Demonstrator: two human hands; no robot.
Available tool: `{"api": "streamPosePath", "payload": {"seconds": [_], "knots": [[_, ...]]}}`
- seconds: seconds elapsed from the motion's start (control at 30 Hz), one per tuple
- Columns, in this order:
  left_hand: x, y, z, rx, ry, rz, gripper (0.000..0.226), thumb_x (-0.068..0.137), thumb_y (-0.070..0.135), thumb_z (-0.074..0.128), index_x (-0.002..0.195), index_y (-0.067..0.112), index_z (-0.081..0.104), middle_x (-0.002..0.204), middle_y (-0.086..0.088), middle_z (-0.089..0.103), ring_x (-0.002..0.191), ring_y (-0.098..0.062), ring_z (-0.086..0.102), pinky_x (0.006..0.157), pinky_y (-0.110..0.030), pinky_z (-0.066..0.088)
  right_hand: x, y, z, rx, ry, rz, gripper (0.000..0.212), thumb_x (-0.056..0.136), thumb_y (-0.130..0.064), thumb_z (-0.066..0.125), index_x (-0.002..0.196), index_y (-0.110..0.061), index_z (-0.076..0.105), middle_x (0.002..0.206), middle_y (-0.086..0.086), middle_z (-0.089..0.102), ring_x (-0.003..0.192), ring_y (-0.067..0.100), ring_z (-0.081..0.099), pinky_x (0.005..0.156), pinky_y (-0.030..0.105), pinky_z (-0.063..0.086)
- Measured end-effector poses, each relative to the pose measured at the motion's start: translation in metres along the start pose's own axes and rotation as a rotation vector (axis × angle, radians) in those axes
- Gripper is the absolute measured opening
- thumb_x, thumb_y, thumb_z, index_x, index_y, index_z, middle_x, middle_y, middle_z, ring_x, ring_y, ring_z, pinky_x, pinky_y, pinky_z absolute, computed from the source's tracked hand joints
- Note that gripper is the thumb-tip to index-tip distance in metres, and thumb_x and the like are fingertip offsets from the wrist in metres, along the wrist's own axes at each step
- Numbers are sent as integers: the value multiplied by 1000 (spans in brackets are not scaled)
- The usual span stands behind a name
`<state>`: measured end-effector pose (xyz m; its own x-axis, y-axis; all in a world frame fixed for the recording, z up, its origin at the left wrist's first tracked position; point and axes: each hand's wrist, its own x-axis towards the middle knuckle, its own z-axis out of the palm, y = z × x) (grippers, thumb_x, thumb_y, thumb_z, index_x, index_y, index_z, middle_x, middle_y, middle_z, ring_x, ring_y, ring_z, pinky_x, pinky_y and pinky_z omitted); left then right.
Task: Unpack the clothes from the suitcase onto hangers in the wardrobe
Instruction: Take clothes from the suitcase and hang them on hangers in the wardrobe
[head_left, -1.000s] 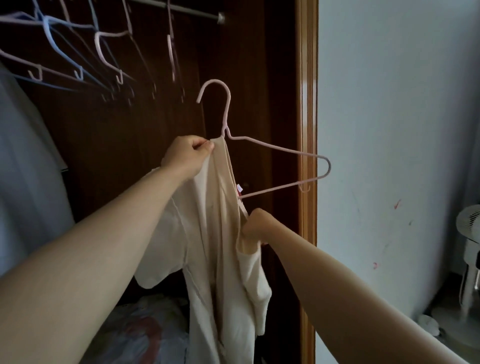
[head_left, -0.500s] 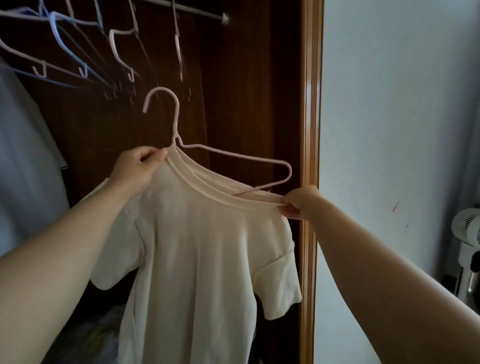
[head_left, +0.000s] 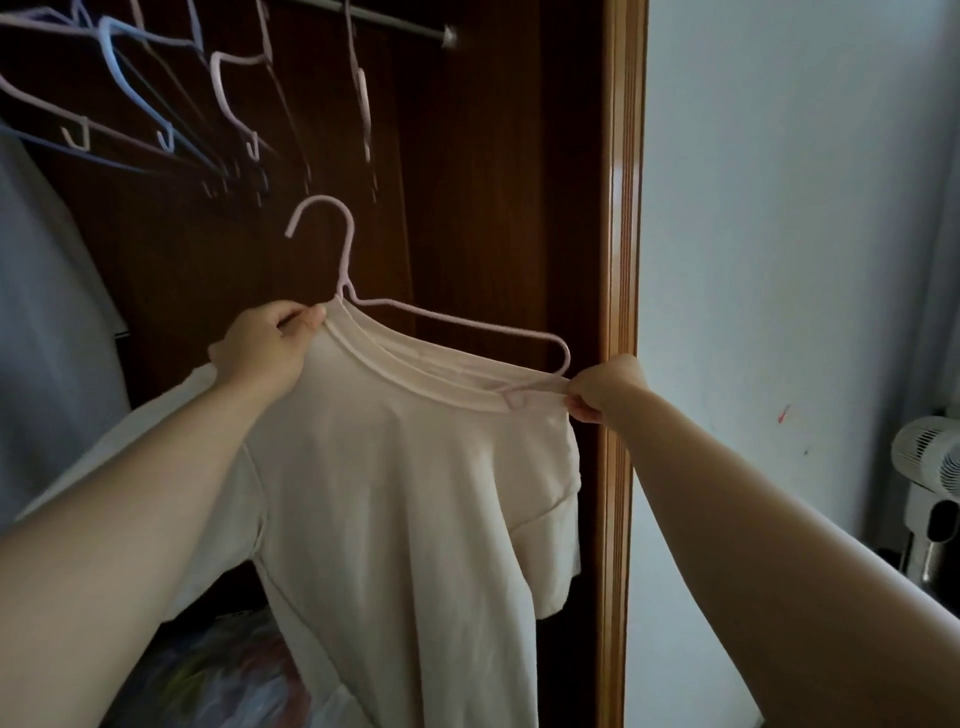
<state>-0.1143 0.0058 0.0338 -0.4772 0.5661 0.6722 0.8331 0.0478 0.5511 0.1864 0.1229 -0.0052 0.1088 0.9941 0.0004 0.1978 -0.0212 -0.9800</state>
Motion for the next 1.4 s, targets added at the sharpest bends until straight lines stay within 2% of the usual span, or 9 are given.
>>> {"api": "streamPosePath", "payload": {"seconds": [0.17, 0.4, 0.63, 0.8, 0.87, 0.97, 1.07, 1.27, 1.4], "knots": [[2, 2, 5, -260, 51, -103, 48, 94, 50, 50, 119, 12, 64, 114, -11, 64, 104, -29, 58, 86, -37, 46, -4, -8, -3, 10, -35, 30, 16, 86, 2, 63, 81, -6, 50, 73, 11, 55, 54, 17, 57, 71, 35, 60], [-3, 0, 3, -193, 14, 31, 50, 94, 53, 47, 119, 13, 63, 117, -10, 64, 110, -30, 57, 100, -53, 42, 1, -10, -4, 58, -2, 30, 13, 86, -2, 67, 94, -6, 56, 79, 10, 57, 54, 16, 59, 58, 28, 59], [-10, 8, 3, -304, 24, 125, 40, 96, 39, 51, 116, 7, 64, 100, 0, 60, 96, -14, 55, 69, -16, 38, 4, -9, -6, 57, 30, 48, 11, 87, 2, 61, 92, -5, 55, 81, 11, 55, 56, 17, 56, 39, 23, 52], [-8, 4, 7, -363, 27, 62, 38, 96, 42, 49, 115, 12, 64, 100, 1, 61, 93, -14, 55, 64, -18, 40, 8, -8, -3, 49, 11, 33, 12, 86, 3, 58, 83, -6, 51, 70, 9, 51, 51, 16, 54, 66, 31, 59], [-6, 2, 9, -354, 24, 68, 38, 96, 41, 50, 115, 11, 64, 100, 1, 61, 94, -14, 55, 66, -20, 40, 8, -8, -3, 46, 15, 34, 12, 87, 3, 59, 83, -6, 51, 70, 9, 52, 51, 16, 54, 69, 32, 59], [-1, -5, 10, -255, 20, 106, 40, 95, 44, 51, 113, 11, 66, 104, -4, 65, 98, -19, 57, 80, -32, 43, 10, -8, -5, 56, 24, 26, 10, 85, 5, 60, 85, -4, 55, 75, 11, 56, 51, 17, 56, 53, 28, 57], [0, -11, 9, -133, 22, 128, 43, 94, 49, 49, 110, 14, 66, 105, -7, 67, 102, -28, 59, 90, -44, 44, 9, -9, -8, 73, 8, 36, 12, 84, 5, 62, 80, -4, 55, 70, 11, 56, 48, 16, 54, 53, 27, 56], [-8, -5, 17, 71, -64, 225, 41, 95, 49, 46, 107, 16, 67, 94, -5, 68, 97, -30, 60, 95, -44, 39, 8, -16, -2, 43, 52, -61, 8, 81, -2, 66, 79, -4, 59, 72, 10, 59, 60, 19, 63, 70, 34, 61], [-9, 12, 30, 18, -113, 245, 46, 92, 58, 46, 106, 20, 67, 96, 0, 68, 97, -23, 61, 96, -43, 39, -14, -31, 20, 45, -92, -216, 9, 79, -4, 68, 86, 1, 66, 62, 9, 63, 55, 18, 62, 69, 36, 61]]}}
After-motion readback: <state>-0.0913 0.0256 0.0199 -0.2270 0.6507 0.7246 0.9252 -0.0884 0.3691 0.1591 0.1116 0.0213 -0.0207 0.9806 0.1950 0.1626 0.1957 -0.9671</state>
